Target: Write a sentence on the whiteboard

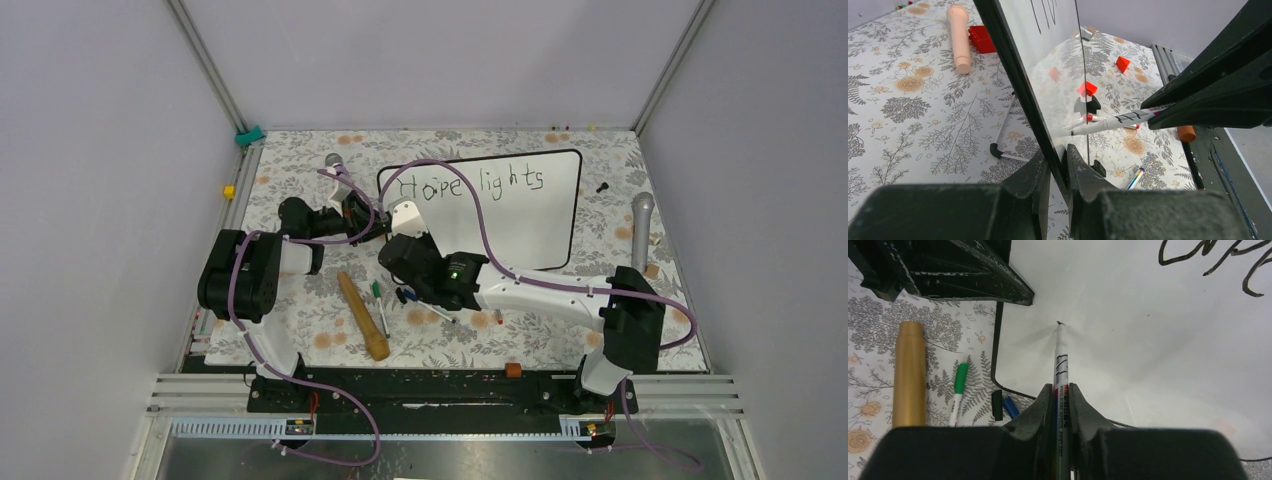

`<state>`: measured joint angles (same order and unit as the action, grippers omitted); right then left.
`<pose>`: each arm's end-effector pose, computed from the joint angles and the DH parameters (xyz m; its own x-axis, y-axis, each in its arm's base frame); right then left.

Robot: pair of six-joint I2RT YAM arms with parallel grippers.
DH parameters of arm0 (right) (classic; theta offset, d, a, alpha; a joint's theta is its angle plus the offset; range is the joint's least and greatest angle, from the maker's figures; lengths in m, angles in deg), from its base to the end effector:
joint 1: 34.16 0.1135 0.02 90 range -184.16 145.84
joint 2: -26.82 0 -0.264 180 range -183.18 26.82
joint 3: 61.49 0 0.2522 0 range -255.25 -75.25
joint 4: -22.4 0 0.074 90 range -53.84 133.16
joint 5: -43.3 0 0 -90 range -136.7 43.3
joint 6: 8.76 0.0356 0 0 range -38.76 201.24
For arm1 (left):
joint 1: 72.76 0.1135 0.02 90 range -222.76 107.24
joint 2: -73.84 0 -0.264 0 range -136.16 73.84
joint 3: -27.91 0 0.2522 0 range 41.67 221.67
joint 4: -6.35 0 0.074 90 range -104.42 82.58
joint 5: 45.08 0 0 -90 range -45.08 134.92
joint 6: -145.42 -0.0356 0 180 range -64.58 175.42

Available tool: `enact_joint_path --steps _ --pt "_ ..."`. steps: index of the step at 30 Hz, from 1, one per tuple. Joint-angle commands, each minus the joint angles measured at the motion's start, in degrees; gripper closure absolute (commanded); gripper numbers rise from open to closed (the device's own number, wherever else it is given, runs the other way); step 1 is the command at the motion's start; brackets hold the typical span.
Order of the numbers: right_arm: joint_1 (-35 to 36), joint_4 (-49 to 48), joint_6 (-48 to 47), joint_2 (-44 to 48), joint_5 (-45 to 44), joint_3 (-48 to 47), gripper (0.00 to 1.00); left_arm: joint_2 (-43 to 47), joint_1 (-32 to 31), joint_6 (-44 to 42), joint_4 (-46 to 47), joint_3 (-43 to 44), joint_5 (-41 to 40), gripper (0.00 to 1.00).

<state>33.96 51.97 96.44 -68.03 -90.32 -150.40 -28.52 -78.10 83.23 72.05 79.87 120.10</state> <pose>0.1623 0.3383 0.2925 -0.3302 -0.3128 -0.8906 -0.3896 0.9046 -0.1733 0.3128 -0.0638 0.1990 -0.2119 -0.1000 -0.9722 0.9648 0.1370 -0.2244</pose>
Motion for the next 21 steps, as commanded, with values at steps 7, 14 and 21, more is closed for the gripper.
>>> enact_joint_path --steps 7,14,21 --pt "0.44 4.37 0.53 -0.73 -7.68 -3.41 1.0 0.94 0.06 -8.57 5.0 -0.76 0.73 1.0" --pt "0.45 4.46 1.08 1.56 -6.61 -2.09 1.0 0.98 0.12 -8.48 5.0 -0.74 0.67 1.0" --pt "0.45 -3.83 -1.31 7.84 -1.17 3.31 1.0 0.95 0.09 -8.55 4.96 -0.75 0.6 1.0"
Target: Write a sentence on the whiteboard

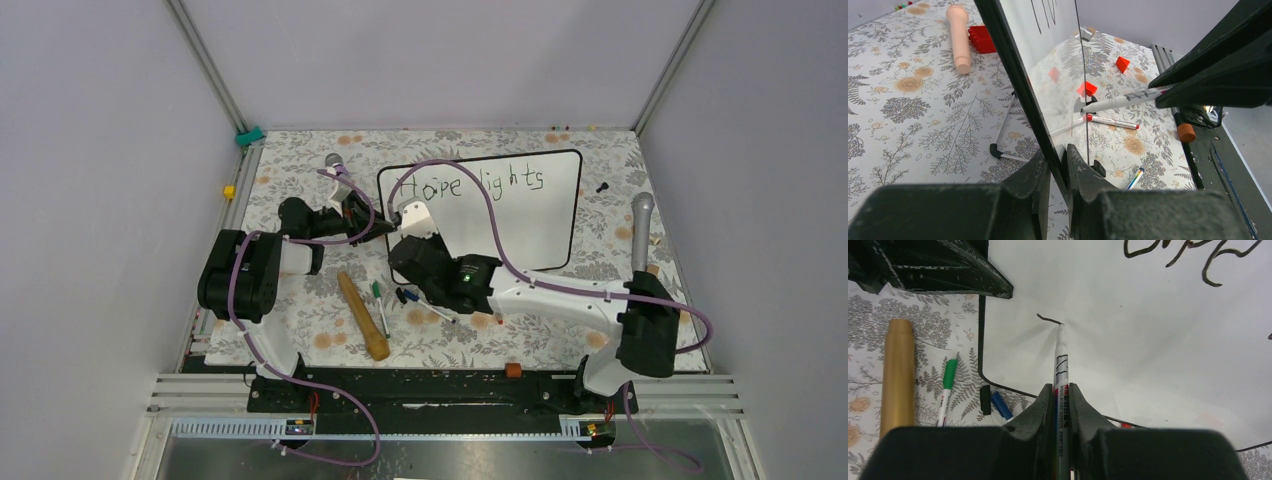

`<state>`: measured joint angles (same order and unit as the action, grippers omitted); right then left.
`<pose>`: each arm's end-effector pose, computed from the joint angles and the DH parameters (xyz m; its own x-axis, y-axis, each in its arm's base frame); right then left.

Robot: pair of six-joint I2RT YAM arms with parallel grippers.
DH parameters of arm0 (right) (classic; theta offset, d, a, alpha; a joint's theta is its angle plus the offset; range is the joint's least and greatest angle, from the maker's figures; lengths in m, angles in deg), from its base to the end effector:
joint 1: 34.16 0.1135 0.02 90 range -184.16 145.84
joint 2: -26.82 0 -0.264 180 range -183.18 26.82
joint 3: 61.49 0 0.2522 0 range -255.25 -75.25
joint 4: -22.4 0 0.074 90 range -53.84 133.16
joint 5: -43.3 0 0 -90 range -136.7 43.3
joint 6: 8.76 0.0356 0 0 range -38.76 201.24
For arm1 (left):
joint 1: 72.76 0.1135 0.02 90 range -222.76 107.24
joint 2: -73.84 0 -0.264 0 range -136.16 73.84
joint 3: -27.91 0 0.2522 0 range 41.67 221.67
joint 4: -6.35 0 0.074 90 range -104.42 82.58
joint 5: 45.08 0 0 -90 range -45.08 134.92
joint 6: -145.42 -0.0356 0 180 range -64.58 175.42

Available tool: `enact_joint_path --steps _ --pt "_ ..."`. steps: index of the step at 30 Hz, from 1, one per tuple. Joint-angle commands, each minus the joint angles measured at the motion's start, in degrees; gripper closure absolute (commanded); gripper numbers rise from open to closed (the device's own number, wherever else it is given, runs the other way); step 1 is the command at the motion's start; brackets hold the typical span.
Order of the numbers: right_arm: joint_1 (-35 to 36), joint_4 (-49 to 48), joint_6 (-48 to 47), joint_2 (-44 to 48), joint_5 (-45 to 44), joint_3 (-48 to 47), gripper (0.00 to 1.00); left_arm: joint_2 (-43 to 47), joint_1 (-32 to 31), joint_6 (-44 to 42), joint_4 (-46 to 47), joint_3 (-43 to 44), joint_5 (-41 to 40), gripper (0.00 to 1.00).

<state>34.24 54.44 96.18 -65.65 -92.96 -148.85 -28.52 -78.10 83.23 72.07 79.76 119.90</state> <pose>0.1569 0.3263 0.2952 -0.3259 -0.3389 -0.8826 -0.3590 0.9080 -0.2161 0.3126 -0.0638 0.1986 -0.2131 -0.1015 -0.9717 0.9640 0.1401 -0.2261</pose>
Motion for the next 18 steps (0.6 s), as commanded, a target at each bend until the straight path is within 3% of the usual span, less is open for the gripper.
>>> enact_joint_path --steps 1,18 --pt "0.19 -6.81 -1.32 5.85 1.61 1.94 1.0 0.92 0.05 -8.51 4.97 -0.64 0.79 1.0" --pt "-1.31 -7.28 -3.12 2.31 1.7 -2.06 1.0 0.94 0.1 -8.65 4.97 -0.72 0.92 1.0"
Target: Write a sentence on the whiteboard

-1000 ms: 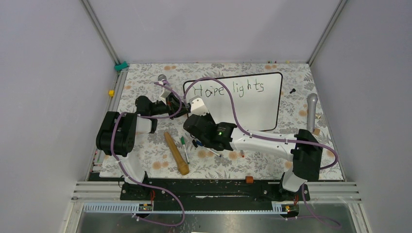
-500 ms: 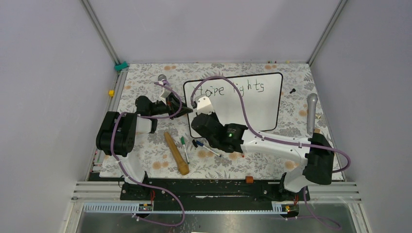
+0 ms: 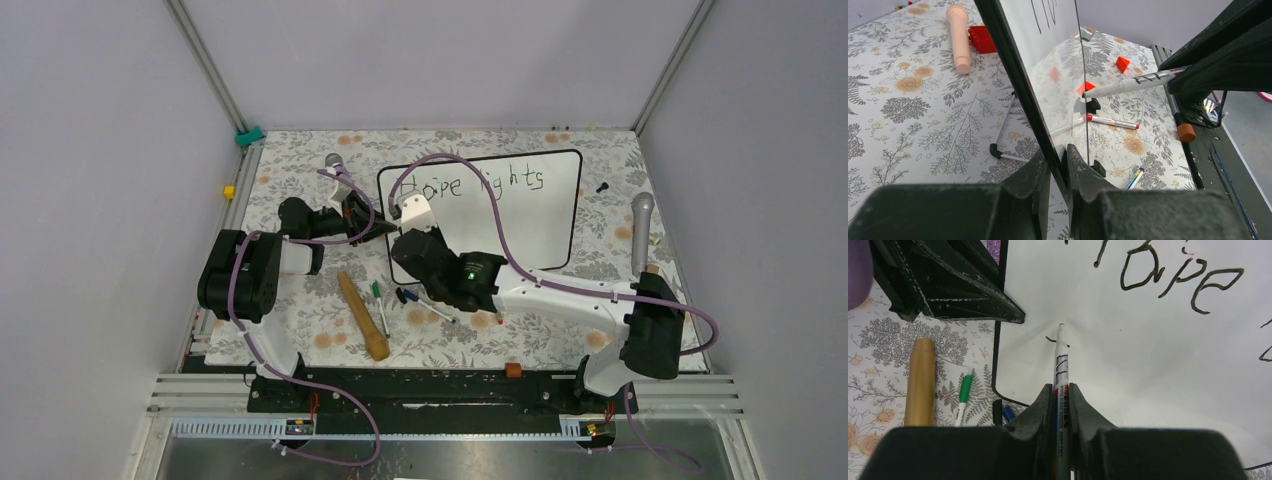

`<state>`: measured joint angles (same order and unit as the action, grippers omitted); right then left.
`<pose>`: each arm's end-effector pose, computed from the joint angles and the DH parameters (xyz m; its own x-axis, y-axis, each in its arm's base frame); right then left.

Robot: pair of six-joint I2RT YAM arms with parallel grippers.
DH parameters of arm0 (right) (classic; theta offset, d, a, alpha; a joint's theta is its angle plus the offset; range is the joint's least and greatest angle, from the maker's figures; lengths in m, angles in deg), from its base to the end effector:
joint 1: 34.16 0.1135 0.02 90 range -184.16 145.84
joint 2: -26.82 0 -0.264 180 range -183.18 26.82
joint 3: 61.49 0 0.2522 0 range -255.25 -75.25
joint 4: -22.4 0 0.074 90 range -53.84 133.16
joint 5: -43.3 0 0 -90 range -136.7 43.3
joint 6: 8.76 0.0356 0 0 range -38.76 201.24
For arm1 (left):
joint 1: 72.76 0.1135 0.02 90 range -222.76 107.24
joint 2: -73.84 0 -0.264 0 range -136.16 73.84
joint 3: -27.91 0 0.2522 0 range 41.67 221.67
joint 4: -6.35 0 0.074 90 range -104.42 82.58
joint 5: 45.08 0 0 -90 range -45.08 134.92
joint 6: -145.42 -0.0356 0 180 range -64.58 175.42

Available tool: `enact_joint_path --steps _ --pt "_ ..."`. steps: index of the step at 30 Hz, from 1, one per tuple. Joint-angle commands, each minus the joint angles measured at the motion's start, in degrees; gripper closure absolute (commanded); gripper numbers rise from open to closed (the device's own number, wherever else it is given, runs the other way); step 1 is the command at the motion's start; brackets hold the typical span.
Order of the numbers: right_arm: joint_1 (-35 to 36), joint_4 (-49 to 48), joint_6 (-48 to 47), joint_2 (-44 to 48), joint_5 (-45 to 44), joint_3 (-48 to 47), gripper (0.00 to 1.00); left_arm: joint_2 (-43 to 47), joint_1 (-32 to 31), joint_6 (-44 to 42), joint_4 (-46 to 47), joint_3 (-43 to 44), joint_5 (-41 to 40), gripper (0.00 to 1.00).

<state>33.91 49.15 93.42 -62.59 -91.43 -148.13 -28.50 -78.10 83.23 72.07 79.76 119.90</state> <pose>0.1560 0.3205 0.3164 -0.2707 -0.2709 -0.9238 -0.3818 0.9111 -0.1554 0.3126 -0.0638 0.1987 -0.2128 -0.1015 -0.9718 0.9641 0.1401 -0.2257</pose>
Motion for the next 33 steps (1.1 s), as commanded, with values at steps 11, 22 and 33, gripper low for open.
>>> enact_joint_path --steps 11,22,33 --pt "-2.28 -1.92 0.07 -2.67 1.31 -2.75 1.0 0.83 0.09 -8.48 4.98 -0.52 0.77 1.0" --pt "-2.32 1.5 2.61 -2.13 3.41 -1.2 1.0 0.88 0.14 -8.56 4.96 -0.64 0.88 1.0" --pt "-2.31 2.45 5.13 -1.2 5.93 2.33 1.0 0.9 0.09 -8.56 5.0 -0.67 0.85 1.0"
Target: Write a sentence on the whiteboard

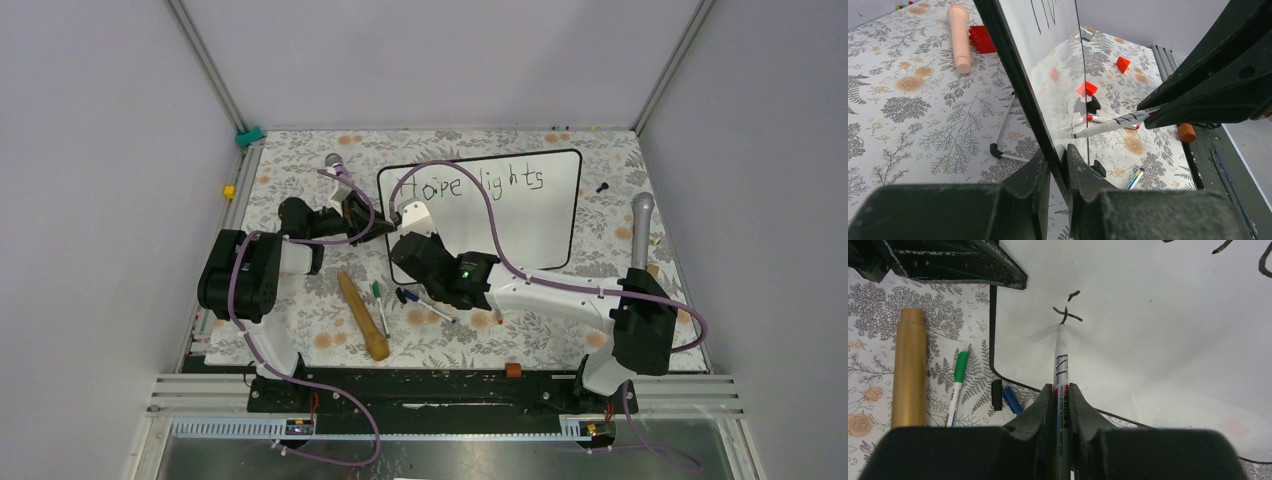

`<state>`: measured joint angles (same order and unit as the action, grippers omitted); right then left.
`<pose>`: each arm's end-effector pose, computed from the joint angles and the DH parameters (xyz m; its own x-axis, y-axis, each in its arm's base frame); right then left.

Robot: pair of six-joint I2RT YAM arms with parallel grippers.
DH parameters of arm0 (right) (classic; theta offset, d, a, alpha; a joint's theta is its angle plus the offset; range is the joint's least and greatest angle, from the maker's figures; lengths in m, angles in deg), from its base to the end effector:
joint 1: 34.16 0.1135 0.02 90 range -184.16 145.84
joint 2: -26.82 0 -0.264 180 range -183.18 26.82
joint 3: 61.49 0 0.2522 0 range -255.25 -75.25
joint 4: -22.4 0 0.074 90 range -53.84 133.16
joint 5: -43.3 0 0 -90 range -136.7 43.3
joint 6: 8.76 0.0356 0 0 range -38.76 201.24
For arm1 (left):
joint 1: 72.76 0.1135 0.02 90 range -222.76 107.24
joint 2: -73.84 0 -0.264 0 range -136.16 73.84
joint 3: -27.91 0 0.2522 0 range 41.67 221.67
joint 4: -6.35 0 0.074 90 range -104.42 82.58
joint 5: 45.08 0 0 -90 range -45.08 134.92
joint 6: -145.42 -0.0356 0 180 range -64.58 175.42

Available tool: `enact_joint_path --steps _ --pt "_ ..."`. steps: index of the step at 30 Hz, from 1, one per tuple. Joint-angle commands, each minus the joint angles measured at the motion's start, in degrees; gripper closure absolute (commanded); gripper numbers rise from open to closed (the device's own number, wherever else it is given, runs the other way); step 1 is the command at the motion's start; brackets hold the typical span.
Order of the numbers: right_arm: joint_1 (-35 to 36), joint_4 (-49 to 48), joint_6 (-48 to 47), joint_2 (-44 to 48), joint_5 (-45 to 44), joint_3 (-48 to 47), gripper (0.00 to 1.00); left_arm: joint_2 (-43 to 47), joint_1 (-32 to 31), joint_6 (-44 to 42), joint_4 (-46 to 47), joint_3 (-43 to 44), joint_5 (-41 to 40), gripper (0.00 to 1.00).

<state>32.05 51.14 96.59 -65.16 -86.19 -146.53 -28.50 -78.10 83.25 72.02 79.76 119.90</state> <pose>0.1667 0.3220 0.2877 -0.3587 -0.3071 -0.8815 -0.4177 0.8973 -0.1427 0.3126 -0.0638 0.1986 -0.2140 -0.1015 -0.9715 0.9638 0.1401 -0.2269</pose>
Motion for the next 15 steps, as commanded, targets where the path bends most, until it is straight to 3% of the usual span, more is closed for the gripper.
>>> enact_joint_path --steps 1,15 --pt "-0.47 0.45 2.19 1.38 0.94 1.0 1.0 0.92 0.12 -8.59 5.03 -0.65 0.88 1.0" --pt "-0.47 2.67 3.0 1.09 -0.28 1.41 1.0 0.95 0.08 -8.67 5.02 -0.73 0.83 1.0"
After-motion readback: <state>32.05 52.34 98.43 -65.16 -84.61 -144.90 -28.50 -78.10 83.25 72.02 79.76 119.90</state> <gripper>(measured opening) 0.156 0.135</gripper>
